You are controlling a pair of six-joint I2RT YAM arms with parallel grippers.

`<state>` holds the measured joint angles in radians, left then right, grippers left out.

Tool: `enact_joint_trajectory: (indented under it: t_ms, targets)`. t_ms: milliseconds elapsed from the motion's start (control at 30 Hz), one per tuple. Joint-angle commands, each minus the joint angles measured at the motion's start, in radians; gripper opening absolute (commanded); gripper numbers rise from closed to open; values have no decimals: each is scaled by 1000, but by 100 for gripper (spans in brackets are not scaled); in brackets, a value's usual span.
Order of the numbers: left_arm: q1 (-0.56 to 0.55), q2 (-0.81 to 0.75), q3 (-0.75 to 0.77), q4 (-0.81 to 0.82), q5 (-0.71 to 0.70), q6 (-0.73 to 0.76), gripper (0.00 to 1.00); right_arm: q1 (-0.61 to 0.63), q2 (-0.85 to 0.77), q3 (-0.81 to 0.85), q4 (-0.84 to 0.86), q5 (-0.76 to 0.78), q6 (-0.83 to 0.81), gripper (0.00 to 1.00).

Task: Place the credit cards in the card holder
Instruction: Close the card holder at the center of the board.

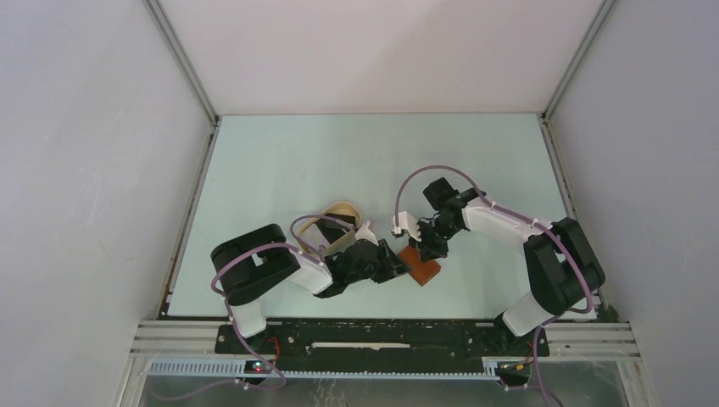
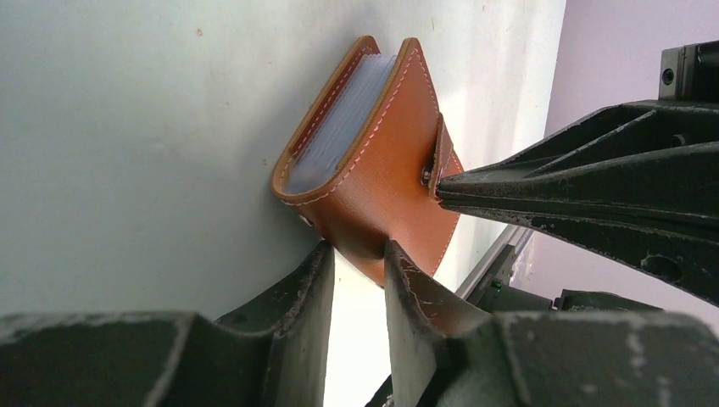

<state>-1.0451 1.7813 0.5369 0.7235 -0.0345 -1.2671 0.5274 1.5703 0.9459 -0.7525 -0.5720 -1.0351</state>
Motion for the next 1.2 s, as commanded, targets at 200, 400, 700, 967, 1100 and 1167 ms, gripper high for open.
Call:
enact_joint_trajectory:
  t_ms: [200, 400, 700, 967, 1100, 1167]
  targets:
    - [-3, 9, 8, -41, -45, 34, 33, 8, 122, 59, 8, -36, 97, 0]
    - [-3, -10, 1, -35, -44, 59, 34, 4, 164, 82, 9, -26, 142, 0]
    - [-3, -89, -25, -49, -64, 113, 36, 9, 253, 166, -54, 17, 215, 0]
    - [-3, -240, -67, -130, -105, 204, 43, 2, 344, 250, -103, 69, 290, 0]
    - [-3, -309, -92, -145, -110, 240, 43, -2, 361, 264, -111, 60, 303, 11]
    - [-4, -334, -102, -152, -113, 250, 43, -5, 359, 278, -133, 33, 291, 16]
